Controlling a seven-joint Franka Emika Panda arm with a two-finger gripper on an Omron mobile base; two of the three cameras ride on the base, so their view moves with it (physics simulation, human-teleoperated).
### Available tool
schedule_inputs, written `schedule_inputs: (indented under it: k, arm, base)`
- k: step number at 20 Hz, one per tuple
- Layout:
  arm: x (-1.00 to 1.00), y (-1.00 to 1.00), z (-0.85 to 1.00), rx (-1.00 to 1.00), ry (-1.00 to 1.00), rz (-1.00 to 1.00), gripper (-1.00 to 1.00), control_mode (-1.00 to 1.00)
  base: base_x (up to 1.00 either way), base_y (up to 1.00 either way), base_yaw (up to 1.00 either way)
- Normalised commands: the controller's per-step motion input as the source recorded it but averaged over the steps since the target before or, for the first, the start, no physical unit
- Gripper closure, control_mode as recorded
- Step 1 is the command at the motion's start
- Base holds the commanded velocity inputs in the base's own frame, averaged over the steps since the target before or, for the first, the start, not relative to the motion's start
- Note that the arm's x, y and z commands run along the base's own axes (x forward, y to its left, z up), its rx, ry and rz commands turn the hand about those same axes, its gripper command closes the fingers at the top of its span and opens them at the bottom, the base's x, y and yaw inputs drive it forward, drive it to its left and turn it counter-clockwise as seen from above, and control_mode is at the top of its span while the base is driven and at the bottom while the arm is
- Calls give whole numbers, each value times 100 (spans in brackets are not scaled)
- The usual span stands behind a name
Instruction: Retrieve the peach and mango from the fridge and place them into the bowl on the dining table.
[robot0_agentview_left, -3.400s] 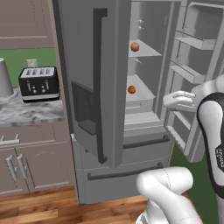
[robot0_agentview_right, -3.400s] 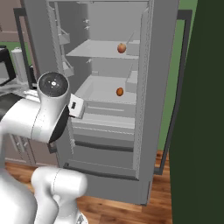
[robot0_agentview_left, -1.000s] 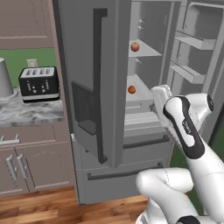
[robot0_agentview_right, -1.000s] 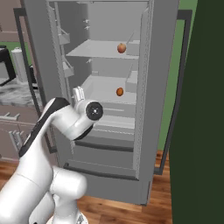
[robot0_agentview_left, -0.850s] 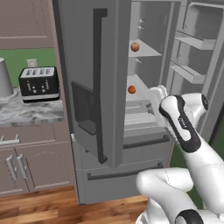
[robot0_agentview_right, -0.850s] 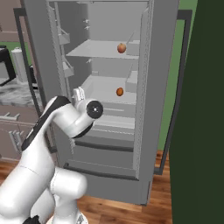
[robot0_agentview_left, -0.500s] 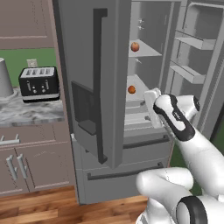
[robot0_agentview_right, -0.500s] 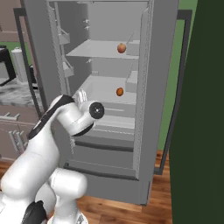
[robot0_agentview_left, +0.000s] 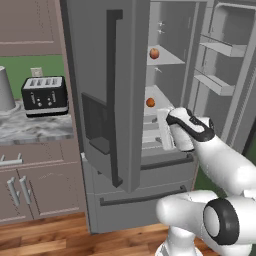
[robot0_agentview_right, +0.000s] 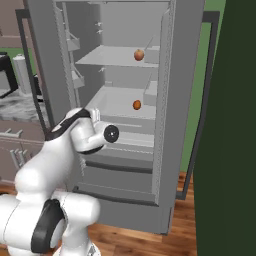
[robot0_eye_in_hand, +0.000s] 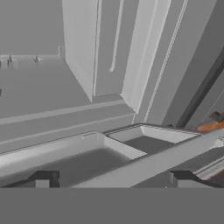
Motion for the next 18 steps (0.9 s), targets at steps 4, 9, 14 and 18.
schedule_inputs:
  k: [4,9,14,18]
  arm:
    - [49,17,-2,14,0,0,-100,-100]
    - [28,41,0,8,0,0,-100,-100]
    - [-3,78,-8,1,0,0,-100,-100]
    - [-27,92,-9,0,0,5,-100,-100]
  base:
    - [0,0,0]
    - [0,0,0]
    - [0,0,0]
    - [0,0,0]
